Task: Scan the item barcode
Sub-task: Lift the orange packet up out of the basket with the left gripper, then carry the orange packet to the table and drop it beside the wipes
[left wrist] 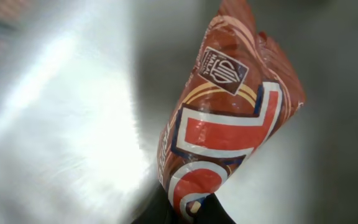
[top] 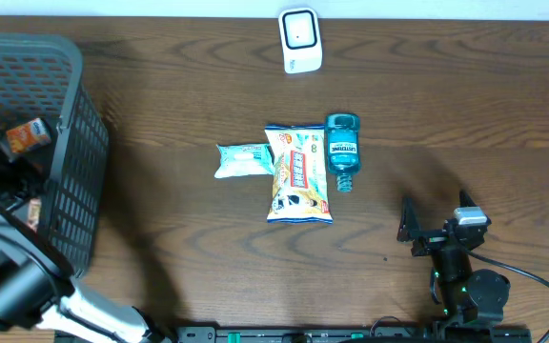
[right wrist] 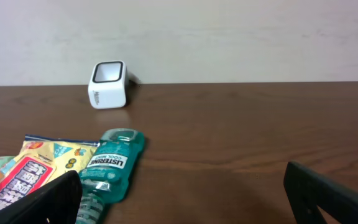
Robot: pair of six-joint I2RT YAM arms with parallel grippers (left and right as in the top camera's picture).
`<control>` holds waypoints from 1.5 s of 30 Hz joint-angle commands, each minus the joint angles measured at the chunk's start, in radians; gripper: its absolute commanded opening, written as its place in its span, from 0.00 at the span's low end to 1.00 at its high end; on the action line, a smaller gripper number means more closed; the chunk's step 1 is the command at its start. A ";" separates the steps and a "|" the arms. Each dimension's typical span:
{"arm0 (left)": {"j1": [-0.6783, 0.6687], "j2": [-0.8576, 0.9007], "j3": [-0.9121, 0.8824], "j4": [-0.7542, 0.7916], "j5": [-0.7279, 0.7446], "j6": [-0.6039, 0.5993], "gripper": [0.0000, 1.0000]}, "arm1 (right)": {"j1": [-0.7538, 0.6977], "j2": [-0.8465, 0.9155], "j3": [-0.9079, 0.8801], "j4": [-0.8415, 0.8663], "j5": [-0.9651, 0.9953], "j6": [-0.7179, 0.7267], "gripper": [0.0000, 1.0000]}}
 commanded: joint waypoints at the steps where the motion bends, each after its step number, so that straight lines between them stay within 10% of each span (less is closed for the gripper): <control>1: 0.000 -0.145 0.037 0.011 -0.009 -0.046 0.07 | 0.001 -0.006 -0.001 -0.004 0.000 0.006 0.99; 23: -0.209 -0.720 0.036 0.141 0.468 -0.232 0.07 | 0.001 -0.006 -0.001 -0.004 0.000 0.006 0.99; 45: -0.883 -0.245 -0.051 -0.053 0.224 -0.109 0.07 | 0.001 -0.006 -0.001 -0.004 0.000 0.006 0.99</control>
